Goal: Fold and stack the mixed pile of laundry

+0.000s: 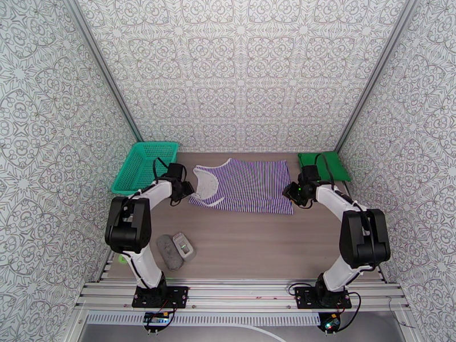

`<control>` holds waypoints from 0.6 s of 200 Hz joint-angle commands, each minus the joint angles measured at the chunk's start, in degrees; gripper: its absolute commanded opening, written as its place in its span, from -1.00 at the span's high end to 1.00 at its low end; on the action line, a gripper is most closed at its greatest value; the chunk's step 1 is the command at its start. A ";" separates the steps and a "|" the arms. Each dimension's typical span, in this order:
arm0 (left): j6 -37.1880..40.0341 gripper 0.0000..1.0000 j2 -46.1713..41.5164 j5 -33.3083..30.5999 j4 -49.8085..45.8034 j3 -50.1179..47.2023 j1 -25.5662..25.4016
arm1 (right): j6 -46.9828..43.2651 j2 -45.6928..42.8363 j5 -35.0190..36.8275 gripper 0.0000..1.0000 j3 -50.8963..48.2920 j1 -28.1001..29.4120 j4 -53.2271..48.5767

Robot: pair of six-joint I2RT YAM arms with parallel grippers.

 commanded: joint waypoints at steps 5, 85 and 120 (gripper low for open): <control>2.24 -0.35 -4.52 -5.56 -3.54 3.10 0.33 | -1.76 1.33 3.00 0.25 0.57 0.65 -0.17; 10.89 0.06 8.39 6.64 0.07 14.04 -8.07 | -3.79 12.50 7.46 0.26 10.63 6.22 -0.17; 8.02 0.17 14.36 12.88 1.91 12.45 -8.19 | -2.00 15.35 8.68 0.26 8.67 6.80 -0.13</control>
